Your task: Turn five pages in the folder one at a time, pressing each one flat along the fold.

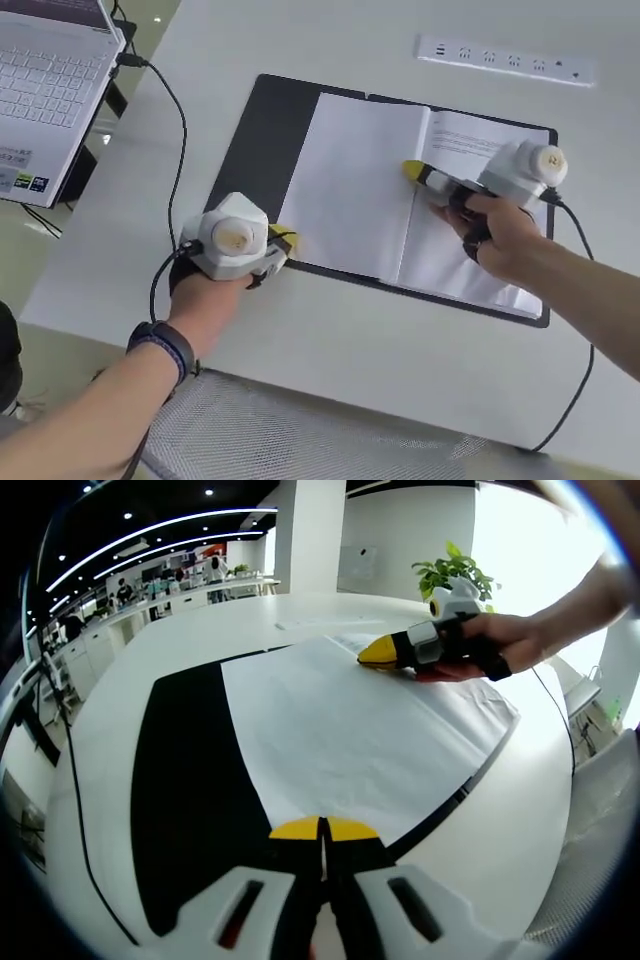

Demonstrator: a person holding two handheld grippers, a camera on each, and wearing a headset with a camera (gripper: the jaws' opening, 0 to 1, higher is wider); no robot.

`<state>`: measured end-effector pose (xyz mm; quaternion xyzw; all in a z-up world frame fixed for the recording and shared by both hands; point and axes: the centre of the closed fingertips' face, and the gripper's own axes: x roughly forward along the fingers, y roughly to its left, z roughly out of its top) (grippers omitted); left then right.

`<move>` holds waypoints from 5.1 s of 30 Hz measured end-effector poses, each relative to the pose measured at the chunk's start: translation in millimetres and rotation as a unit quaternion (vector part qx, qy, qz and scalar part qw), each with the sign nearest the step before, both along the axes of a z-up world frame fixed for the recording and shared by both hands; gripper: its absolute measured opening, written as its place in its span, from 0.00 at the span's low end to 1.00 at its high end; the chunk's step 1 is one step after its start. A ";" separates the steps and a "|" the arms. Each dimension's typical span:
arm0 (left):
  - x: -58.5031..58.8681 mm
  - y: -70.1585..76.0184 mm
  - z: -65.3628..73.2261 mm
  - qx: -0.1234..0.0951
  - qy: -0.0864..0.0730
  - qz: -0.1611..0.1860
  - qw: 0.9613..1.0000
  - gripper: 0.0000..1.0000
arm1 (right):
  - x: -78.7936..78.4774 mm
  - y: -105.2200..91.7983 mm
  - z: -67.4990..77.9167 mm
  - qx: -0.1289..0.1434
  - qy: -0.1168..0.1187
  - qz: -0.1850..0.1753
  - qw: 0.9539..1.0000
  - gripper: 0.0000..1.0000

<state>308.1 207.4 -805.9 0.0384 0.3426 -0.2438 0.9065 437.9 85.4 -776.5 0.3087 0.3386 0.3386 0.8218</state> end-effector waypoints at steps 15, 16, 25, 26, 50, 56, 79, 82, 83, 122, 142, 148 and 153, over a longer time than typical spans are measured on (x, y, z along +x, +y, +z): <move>1.3 -0.1 -1.1 -0.001 0.003 -0.006 1.000 0.00 | 62.6 -6.4 -14.0 0.022 0.000 -0.067 0.998 0.00; 1.5 0.0 -1.3 -0.001 0.002 -0.006 1.000 0.00 | 69.2 -7.5 -17.3 0.023 -0.001 -0.070 0.997 0.00; 1.3 0.3 -0.3 -0.004 0.000 -0.002 1.000 0.00 | 116.0 -23.5 -26.7 0.060 0.019 -0.155 0.986 0.00; 1.4 0.4 -0.4 -0.005 -0.001 -0.001 1.000 0.00 | 121.1 -23.2 -28.8 0.060 0.018 -0.156 0.986 0.00; 2.1 0.8 -0.7 -0.009 0.000 0.001 1.000 0.00 | 103.3 -9.2 -31.7 0.056 0.012 -0.078 0.995 0.00; 1.6 0.8 -0.1 -0.013 0.000 0.002 1.000 0.00 | 75.9 -4.8 -29.4 0.050 0.005 -0.038 0.998 0.00; -0.2 1.1 0.1 -0.030 0.009 0.018 0.999 0.00 | -35.4 2.3 -5.6 0.063 0.000 0.041 0.997 0.00; -0.5 0.9 0.5 -0.030 0.009 0.017 0.999 0.00 | -49.0 3.7 -2.3 0.065 0.002 0.047 0.997 0.00; -0.4 0.9 0.4 -0.030 0.009 0.017 0.999 0.00 | -52.7 3.7 -2.2 0.066 0.002 0.048 0.997 0.00; 1.6 1.8 -4.7 -0.035 0.006 0.017 0.999 0.00 | -149.3 7.5 -17.1 0.073 0.032 0.117 0.990 0.00; -1.4 -1.4 -2.8 -0.023 0.027 -0.001 0.999 0.03 | -146.2 4.4 -25.0 0.052 0.048 0.105 0.992 0.00; -6.4 -8.4 -0.1 -0.045 0.043 0.002 0.998 0.15 | -148.2 6.1 -21.0 0.043 0.041 0.110 0.992 0.03; -10.9 -12.9 8.5 -0.051 0.043 -0.004 0.998 0.22 | -152.6 7.0 -11.9 0.025 0.022 0.124 0.992 0.13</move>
